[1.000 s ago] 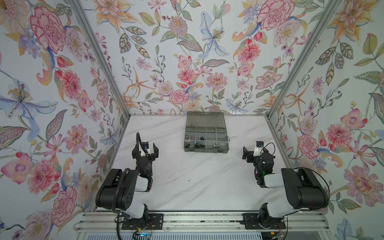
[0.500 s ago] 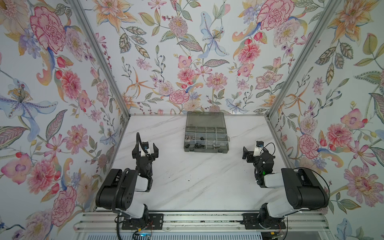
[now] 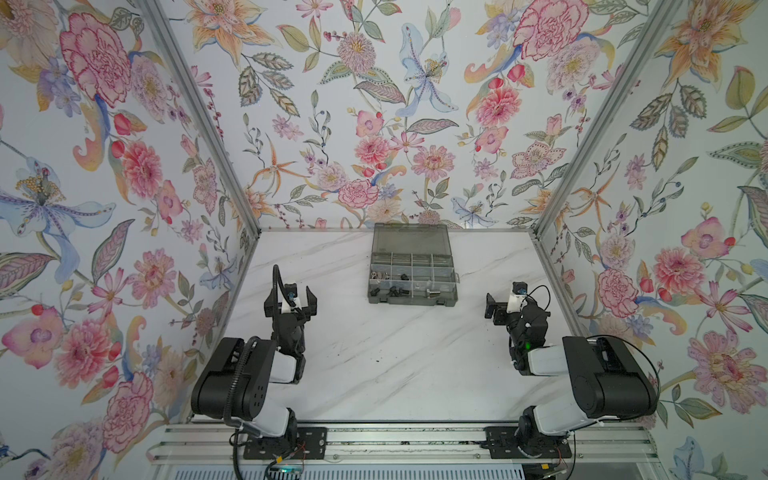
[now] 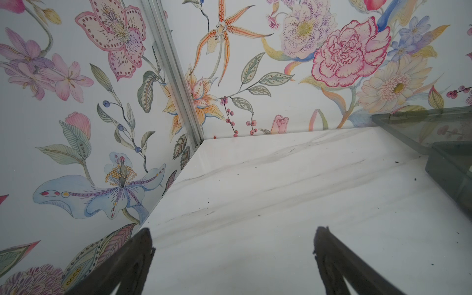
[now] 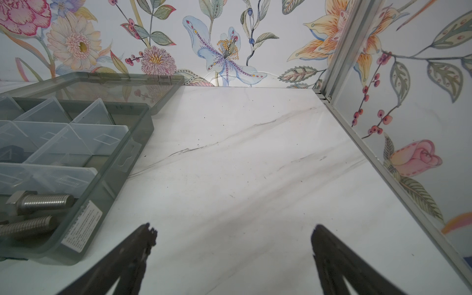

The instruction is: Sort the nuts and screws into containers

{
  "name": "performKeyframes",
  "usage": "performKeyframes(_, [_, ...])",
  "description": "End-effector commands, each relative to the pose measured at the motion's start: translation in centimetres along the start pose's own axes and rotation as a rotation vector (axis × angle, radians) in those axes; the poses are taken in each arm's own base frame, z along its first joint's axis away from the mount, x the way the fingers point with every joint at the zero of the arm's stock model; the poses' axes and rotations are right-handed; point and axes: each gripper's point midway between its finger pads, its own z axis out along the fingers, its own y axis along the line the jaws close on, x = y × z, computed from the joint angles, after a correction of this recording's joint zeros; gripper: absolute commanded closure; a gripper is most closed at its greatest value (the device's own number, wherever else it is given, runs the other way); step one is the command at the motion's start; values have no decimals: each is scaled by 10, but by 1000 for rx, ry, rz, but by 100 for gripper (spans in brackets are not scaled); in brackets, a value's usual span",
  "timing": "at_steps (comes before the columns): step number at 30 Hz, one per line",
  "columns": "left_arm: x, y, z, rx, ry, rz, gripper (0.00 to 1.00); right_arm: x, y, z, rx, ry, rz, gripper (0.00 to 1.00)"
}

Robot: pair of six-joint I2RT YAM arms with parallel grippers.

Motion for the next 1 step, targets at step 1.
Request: performKeyframes(1, [-1, 6, -1, -27, -10, -16, 1, -4, -2, 3, 12, -8, 2, 1])
